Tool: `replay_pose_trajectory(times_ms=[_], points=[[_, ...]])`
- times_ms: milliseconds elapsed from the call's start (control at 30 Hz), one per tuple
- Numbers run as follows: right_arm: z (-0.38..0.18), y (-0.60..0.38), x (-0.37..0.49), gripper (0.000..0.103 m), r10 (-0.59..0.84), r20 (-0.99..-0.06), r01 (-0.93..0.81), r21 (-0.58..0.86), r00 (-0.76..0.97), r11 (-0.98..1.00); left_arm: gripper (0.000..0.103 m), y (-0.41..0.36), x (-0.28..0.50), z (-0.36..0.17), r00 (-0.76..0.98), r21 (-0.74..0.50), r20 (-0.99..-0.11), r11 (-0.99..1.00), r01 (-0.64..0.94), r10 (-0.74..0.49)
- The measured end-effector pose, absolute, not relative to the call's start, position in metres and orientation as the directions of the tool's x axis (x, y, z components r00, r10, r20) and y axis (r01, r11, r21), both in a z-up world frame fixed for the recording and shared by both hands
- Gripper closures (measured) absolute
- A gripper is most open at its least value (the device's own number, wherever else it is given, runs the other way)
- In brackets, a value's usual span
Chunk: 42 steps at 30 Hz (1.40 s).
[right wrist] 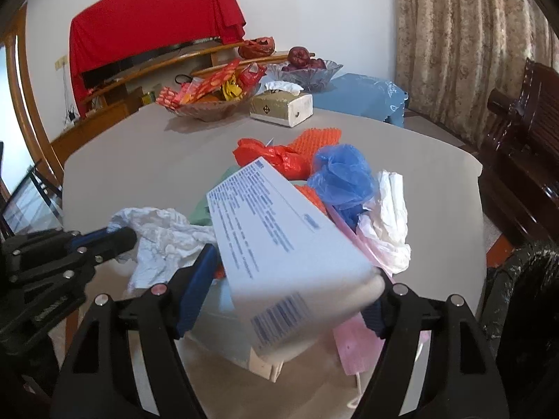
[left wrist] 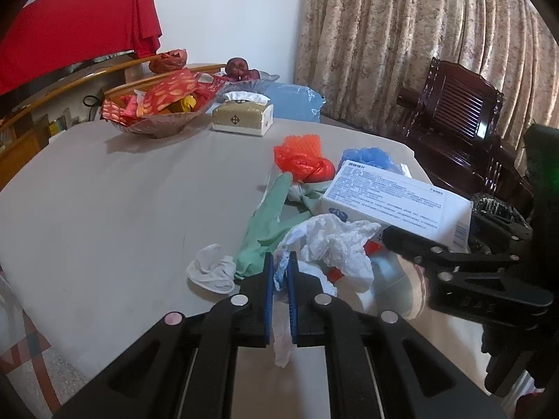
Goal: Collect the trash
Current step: 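Lift the tissue with the left tool while the right tool carries the box toward the bin, then open the left tool over the bin while the right tool releases the box into it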
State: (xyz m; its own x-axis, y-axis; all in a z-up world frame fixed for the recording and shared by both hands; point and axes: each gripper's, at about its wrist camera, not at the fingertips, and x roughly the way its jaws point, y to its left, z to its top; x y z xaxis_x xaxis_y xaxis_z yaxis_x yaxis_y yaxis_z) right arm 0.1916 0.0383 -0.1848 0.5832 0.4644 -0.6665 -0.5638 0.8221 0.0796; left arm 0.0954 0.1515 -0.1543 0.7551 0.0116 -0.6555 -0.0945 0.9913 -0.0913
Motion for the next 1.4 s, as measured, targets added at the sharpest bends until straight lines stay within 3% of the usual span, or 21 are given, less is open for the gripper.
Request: replay_pose_trajectory(times_ms=[133, 433, 767, 1133, 1400], points=[[-0.179, 0.030, 0.190, 0.046, 0.494, -0.650, -0.569, 0.115, 0.577, 0.814, 0.096, 0.152, 0.094, -0.147, 0.764, -0.091, -0.645, 0.992, -0.089, 0.010], [-0.119, -0.024, 0.170, 0.048, 0.517, -0.522, -0.524, 0.149, 0.678, 0.838, 0.096, 0.131, 0.093, -0.103, 0.822, -0.105, -0.567, 0.994, -0.013, -0.049], [-0.091, -0.145, 0.143, 0.048, 0.361, -0.478, -0.323, 0.163, 0.801, 0.932, 0.096, 0.033, 0.119, -0.083, 0.798, -0.124, -0.543, 0.965, 0.233, -0.263], [-0.140, -0.277, 0.120, 0.048, 0.057, -0.569, 0.016, 0.124, 0.821, 0.992, 0.096, -0.109, 0.143, -0.101, 0.694, -0.111, -0.552, 0.866, 0.488, -0.462], [-0.198, -0.306, 0.117, 0.046, -0.002, -0.685, 0.121, 0.126, 0.729, 0.985, 0.095, -0.172, 0.153, -0.142, 0.580, -0.115, -0.647, 0.815, 0.568, -0.495]])
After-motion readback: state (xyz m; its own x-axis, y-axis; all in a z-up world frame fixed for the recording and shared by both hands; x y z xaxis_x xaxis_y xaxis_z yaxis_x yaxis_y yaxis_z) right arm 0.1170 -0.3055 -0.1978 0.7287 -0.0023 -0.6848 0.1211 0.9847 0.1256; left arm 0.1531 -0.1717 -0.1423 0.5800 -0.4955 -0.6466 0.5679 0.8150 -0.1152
